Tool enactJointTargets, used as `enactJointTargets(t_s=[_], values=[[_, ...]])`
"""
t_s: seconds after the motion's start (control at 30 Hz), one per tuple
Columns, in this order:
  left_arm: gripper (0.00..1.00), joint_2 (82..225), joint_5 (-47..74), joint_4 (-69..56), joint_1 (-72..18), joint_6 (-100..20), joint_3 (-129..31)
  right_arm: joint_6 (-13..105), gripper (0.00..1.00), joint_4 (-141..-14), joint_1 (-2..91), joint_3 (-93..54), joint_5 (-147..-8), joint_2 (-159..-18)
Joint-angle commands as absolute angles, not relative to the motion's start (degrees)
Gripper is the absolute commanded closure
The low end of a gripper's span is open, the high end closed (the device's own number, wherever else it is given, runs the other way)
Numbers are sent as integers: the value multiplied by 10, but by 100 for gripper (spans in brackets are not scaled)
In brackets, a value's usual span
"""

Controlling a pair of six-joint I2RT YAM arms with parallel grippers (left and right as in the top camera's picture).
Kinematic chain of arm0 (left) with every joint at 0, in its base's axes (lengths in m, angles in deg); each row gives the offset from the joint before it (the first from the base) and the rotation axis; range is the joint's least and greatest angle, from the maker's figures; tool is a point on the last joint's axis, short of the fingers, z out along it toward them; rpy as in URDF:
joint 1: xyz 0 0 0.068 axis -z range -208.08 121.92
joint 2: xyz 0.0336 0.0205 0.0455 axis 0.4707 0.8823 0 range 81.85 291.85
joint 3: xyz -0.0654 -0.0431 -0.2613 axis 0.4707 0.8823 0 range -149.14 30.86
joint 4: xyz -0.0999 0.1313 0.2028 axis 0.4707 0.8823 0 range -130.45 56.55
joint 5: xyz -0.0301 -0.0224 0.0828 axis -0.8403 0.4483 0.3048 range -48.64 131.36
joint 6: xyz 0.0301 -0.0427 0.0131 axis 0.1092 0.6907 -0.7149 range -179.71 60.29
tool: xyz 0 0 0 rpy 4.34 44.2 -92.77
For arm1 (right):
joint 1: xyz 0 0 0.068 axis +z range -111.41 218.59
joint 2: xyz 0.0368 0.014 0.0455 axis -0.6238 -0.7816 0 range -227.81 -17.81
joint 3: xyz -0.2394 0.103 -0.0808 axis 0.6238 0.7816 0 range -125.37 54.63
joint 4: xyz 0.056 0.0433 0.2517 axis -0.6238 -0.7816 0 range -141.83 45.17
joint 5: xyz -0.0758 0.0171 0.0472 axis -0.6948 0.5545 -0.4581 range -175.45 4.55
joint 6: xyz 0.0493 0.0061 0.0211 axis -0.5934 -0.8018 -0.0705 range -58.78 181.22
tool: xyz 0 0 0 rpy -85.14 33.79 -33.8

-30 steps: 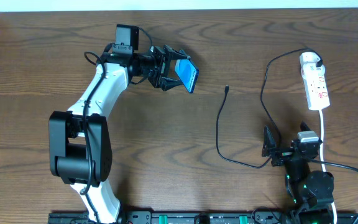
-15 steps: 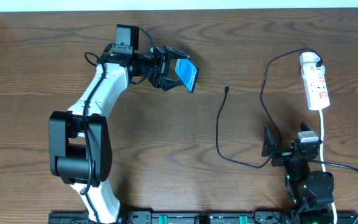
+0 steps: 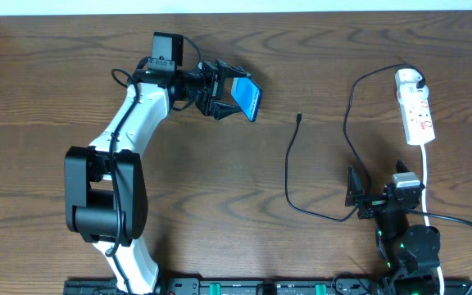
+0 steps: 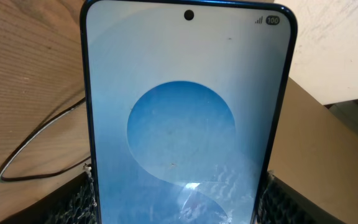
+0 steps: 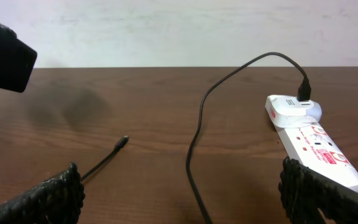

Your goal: Plug charger to phone and switch on socket

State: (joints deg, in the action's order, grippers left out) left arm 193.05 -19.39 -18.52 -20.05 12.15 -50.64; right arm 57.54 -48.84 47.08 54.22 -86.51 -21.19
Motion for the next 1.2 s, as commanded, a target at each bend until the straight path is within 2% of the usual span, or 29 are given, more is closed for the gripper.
enactJointTargets(t_s=[0.0, 1.17], values=[[45, 1919, -217, -189, -203, 124, -521, 570, 1, -490, 475, 543, -864, -212], [45, 1919, -216, -189, -203, 124, -521, 570, 1, -488, 475, 543, -870, -212]])
